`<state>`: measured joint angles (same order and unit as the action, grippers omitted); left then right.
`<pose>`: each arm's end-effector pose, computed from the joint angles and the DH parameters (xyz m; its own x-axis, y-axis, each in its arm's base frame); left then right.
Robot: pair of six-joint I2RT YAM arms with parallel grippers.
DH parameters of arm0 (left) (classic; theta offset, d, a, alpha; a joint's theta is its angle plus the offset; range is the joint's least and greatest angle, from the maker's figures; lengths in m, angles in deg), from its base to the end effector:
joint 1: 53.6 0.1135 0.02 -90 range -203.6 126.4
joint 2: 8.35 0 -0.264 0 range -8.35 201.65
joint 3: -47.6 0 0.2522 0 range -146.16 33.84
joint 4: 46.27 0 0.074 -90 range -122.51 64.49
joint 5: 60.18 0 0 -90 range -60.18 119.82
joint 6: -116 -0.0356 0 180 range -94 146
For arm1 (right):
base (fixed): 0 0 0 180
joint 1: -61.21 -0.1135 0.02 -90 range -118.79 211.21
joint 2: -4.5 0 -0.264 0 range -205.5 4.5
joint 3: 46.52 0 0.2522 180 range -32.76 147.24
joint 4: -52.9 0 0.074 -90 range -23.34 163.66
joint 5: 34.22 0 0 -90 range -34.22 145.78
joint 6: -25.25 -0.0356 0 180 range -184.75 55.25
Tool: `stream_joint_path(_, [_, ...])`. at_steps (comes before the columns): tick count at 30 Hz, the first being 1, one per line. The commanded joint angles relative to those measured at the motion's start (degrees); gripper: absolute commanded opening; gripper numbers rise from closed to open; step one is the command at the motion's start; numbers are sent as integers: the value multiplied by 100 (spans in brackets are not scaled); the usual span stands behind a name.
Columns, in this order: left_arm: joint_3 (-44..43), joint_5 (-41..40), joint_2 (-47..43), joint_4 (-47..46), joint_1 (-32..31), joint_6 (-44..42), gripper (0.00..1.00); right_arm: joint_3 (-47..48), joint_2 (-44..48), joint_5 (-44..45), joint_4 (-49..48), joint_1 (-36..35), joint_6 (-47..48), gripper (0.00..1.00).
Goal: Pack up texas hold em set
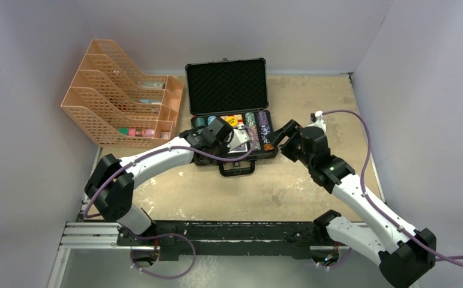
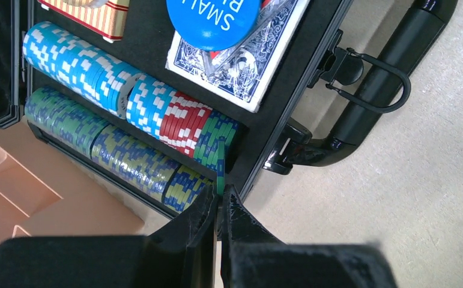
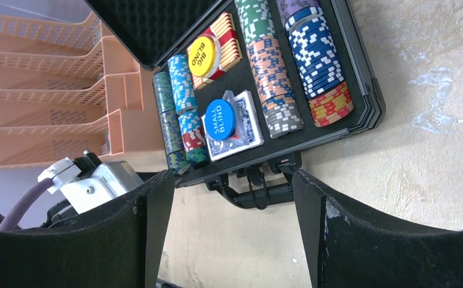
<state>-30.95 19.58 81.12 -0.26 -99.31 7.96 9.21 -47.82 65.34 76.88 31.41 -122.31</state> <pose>0.2313 -0.2280 0.2383 -0.3592 0.8047 -0.4727 0.7866 0.5336 0.3106 0.1874 0.1005 0.2991 -0.4633 0.6937 -0.5515 0.0668 0.6478 0.7588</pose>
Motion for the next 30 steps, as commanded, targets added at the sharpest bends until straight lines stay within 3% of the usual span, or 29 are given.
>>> stream_joint_path(1, [-229,14,-9,-133,21,10,0,40,168,178,-28,30,78,75])
stream_joint_path(6, [-219,1071,-245,-104,24,-50,0,-4,243,203,-23,31,61,75])
stream_joint_path(9, [-207,1221,-282,-103,21,-50,0,-23,260,191,-28,36,47,75])
stream_joint_path(21, [-344,93,290,175,19,12,0,-54,275,220,-17,38,45,75])
stream_joint_path(30, [-174,-965,300,-438,19,209,0,-75,300,262,-11,40,35,75])
